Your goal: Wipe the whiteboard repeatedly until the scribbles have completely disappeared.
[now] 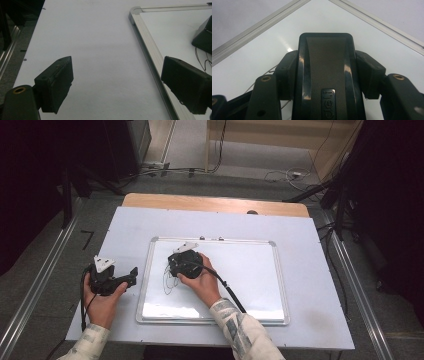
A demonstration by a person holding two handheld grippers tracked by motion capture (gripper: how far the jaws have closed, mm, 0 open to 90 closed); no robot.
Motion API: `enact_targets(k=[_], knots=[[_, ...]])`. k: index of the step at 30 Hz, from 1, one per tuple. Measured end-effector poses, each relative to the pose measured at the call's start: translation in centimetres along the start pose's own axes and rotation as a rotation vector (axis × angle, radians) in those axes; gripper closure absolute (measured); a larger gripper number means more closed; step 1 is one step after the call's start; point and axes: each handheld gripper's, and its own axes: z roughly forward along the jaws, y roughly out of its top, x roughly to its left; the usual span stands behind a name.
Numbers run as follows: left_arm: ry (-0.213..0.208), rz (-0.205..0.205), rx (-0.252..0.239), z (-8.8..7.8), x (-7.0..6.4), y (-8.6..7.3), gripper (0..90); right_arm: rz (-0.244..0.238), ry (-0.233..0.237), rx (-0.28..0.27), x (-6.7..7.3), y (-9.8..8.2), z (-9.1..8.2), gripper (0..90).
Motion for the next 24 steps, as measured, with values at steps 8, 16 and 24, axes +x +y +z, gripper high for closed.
enact_targets(k=[8, 16, 24], knots=[[0.002, -0.002, -0.001, 0.0, 0.0, 0.0, 11.3, -0.006, 0.007, 0.003, 0.7, -0.2, -0.2, 38.9], [0.002, -0.002, -0.001, 0.0, 0.0, 0.0, 11.2, -0.003, 0.013, 0.000, 1.2, -0.4, -0.4, 38.9], [0.000, -0.002, -0.002, 0.0, 0.0, 0.1, 11.3, -0.003, 0.021, -0.003, 2.1, -0.7, -0.6, 38.9]])
